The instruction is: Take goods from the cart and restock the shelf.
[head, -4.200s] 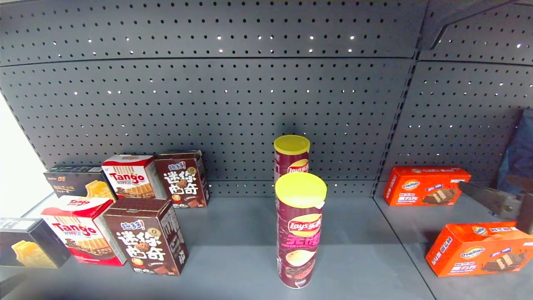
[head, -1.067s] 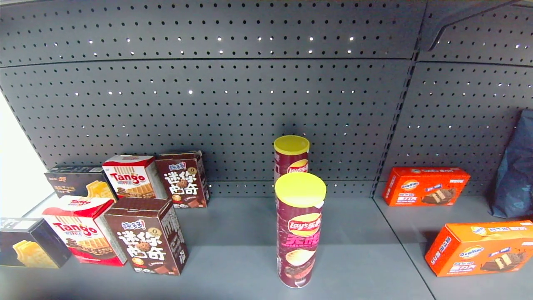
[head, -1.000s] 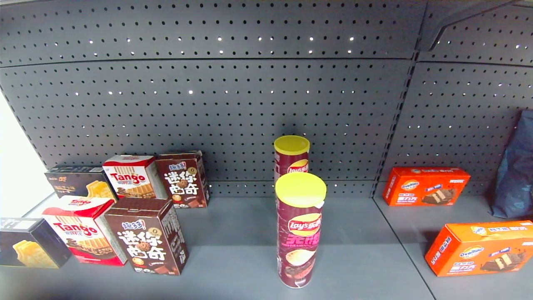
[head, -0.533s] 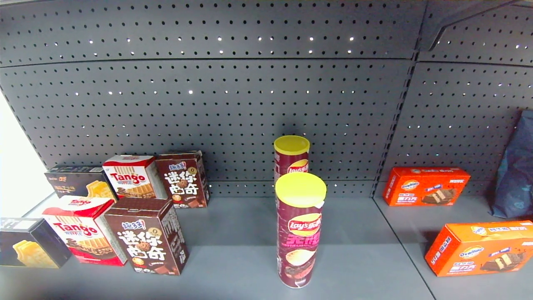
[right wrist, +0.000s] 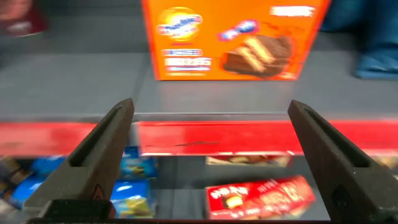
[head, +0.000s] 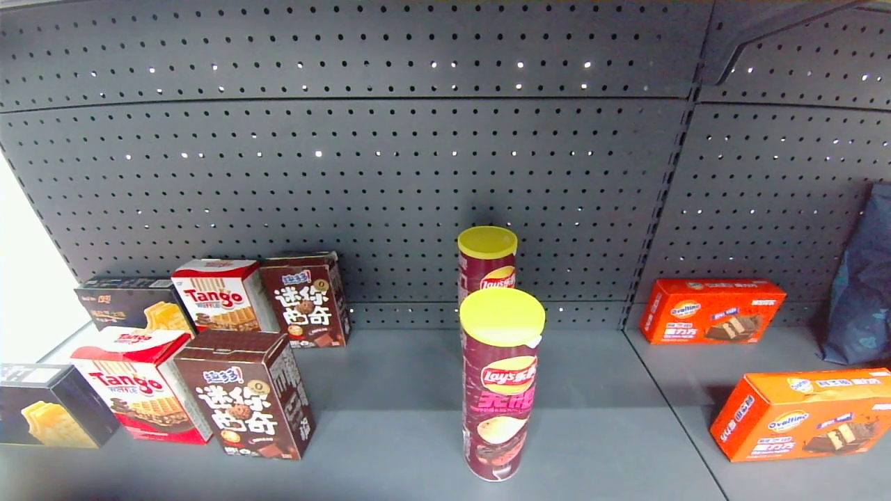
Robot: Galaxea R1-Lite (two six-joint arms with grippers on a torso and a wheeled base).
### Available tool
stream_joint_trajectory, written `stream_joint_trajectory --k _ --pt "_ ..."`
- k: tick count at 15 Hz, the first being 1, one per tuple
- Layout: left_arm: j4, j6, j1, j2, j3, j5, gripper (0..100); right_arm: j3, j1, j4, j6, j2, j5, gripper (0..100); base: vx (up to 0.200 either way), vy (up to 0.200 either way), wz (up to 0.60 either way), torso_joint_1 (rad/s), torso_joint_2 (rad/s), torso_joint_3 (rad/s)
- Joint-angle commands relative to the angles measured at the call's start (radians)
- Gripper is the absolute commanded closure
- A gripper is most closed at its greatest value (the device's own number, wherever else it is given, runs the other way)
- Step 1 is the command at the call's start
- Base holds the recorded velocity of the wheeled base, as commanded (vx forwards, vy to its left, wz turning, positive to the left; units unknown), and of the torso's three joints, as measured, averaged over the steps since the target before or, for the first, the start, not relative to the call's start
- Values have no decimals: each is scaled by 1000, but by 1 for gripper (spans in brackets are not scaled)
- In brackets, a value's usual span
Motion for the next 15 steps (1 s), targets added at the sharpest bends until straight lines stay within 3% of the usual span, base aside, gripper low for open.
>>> stream_joint_trajectory --k 1,2,3,9,13,15 --pt "0 -9 0 0 1 71 0 2 41 -2 1 -104 0 0 0 0 0 0 0 0" --pt "0 -9 0 0 1 71 0 2 41 -2 1 -104 0 0 0 0 0 0 0 0" --pt "-2 -27 0 0 -1 114 0 2 39 -4 1 -104 0 0 0 0 0 0 0 0" --pt "-2 -24 0 0 -1 113 0 2 39 -4 1 -104 0 0 0 0 0 0 0 0" --pt "-2 -17 0 0 -1 -17 0 2 39 -4 23 -104 0 0 0 0 0 0 0 0" --pt "0 -6 0 0 -1 -21 0 2 39 -4 9 -104 3 0 0 0 0 0 0 0"
